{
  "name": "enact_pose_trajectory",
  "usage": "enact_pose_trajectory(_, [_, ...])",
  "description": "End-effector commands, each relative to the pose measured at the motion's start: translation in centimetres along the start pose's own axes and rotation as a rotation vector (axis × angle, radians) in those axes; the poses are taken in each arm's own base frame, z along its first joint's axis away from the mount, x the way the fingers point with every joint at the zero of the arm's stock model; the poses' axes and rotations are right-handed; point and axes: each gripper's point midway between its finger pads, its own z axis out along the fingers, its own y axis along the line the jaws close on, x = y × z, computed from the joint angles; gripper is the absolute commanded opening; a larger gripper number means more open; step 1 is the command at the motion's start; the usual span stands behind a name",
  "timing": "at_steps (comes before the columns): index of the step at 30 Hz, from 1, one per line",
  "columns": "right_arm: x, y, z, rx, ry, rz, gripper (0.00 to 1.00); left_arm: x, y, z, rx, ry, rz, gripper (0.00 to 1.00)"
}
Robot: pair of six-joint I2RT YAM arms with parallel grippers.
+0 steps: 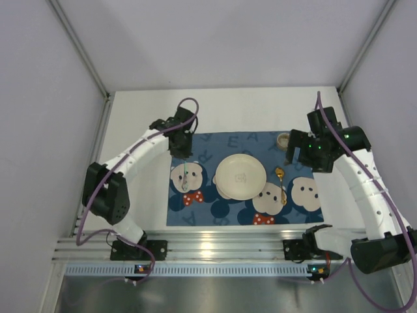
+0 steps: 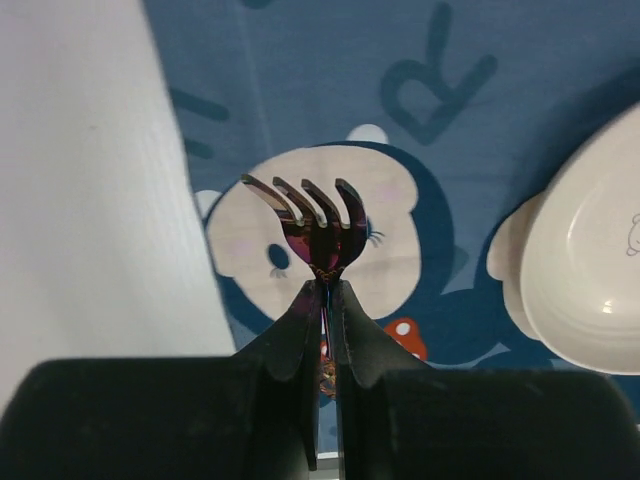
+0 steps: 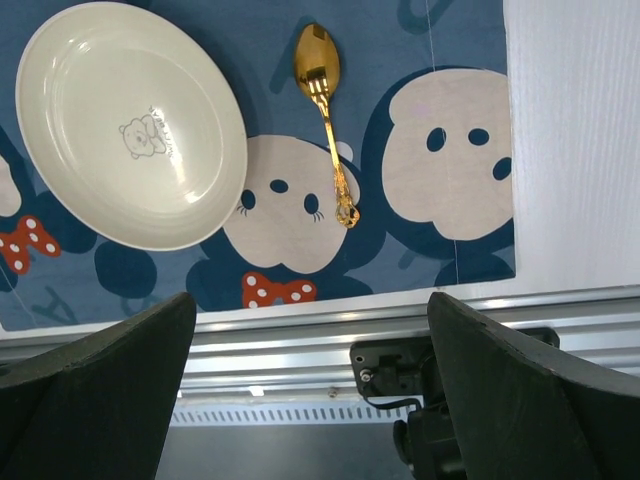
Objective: Set the dinner table for one person
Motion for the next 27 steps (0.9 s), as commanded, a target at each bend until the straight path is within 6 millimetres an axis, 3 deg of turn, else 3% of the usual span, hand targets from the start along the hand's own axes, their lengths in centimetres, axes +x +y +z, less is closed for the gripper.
enact_pose_trajectory(1, [-1.3,-0.1,-0.9,-0.013,-0.075,-0.005,1.0,1.0,-3.9,2.2,0.05,0.012,0.014,0.0])
enact_pose_trajectory(6, [-1.1,-0.3,-1.3,-0.008,-0.081,-0.009,1.0,1.5,-5.5,5.4,0.004,0.035,-0.012,0.0])
enact_pose_trajectory(13, [-0.6,-1.0,-1.5,0.008,-0.087,-0.013,1.0,2.7,-4.4,7.6,-0.103,0.085,-0.063,0.03])
enact_pose_trajectory(15, [-0.5,-1.1,-1.6,0.009,-0.091,-0.018,1.0,2.7,-4.3,7.6,-0.106,0.078,-0.066,0.17])
enact_pose_trajectory(16, [-0.5,-1.2,-1.6,0.014,-0.09,-0.019,1.0,2.5,-4.3,7.3,-0.104,0.069,-0.071,0.36])
enact_pose_trajectory(19, [-0.5,-1.3,-1.8,0.015,-0.098,-0.02,1.0,1.8,-3.4,6.1,-0.143,0.038,-0.082,0.69])
enact_pose_trajectory(20, [-0.6,-1.3,-1.9,0.015,-0.103,-0.022,1.0,1.1,-2.8,5.0,-0.169,0.006,-0.092,0.96])
enact_pose_trajectory(23, [-1.0,-0.9,-2.8,-0.009,-0.132,-0.028,1.0,-1.5,-0.4,1.1,-0.271,-0.108,-0.108,0.98])
enact_pose_trajectory(25, [-1.8,-0.4,-4.2,-0.04,-0.184,-0.047,1.0,-3.5,0.8,-1.7,-0.309,-0.196,-0.081,0.98])
enact_pose_trajectory(26, [-2.3,-0.5,-4.7,-0.038,-0.206,-0.05,1.0,-4.8,1.0,-4.0,-0.29,-0.268,-0.094,0.98])
enact_pose_trajectory(27, [-3.2,-0.3,-6.3,-0.047,-0.249,-0.059,1.0,-5.5,1.5,-5.2,-0.292,-0.318,-0.099,0.98])
